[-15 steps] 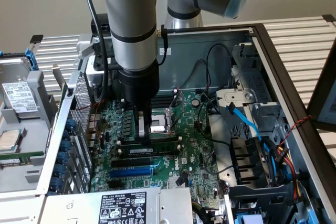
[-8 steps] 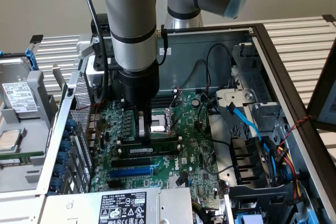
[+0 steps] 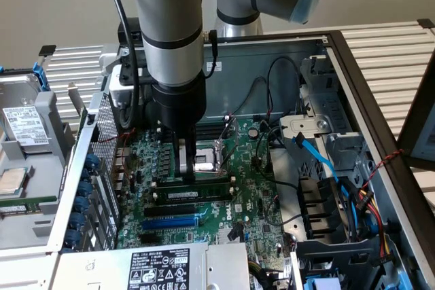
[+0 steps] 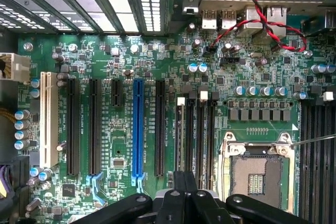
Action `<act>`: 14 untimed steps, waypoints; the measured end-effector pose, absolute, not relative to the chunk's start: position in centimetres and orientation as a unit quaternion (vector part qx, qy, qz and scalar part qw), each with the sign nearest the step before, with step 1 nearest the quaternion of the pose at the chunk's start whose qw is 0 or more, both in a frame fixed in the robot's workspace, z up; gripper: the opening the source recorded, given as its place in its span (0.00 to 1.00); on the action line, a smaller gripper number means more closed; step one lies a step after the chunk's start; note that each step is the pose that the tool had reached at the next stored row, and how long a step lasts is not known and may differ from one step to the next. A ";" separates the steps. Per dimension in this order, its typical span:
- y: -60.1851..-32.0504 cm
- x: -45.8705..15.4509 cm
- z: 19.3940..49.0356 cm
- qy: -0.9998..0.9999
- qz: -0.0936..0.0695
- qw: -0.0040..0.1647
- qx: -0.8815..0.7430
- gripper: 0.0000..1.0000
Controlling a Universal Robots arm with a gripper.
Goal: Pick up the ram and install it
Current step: 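Press down the ram until it locks into place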
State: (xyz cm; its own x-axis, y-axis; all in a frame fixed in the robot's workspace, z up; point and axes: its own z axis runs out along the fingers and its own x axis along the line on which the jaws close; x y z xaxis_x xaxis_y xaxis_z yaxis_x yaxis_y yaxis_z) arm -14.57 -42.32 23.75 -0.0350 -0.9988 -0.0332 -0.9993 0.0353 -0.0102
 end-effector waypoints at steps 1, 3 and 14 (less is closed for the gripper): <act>-42.4 -14.4 23.7 0.719 0.008 0.015 -0.694 0.11; -42.5 -14.1 23.7 0.719 0.008 0.015 -0.694 0.11; -42.5 -14.0 23.7 0.719 0.008 0.015 -0.694 0.11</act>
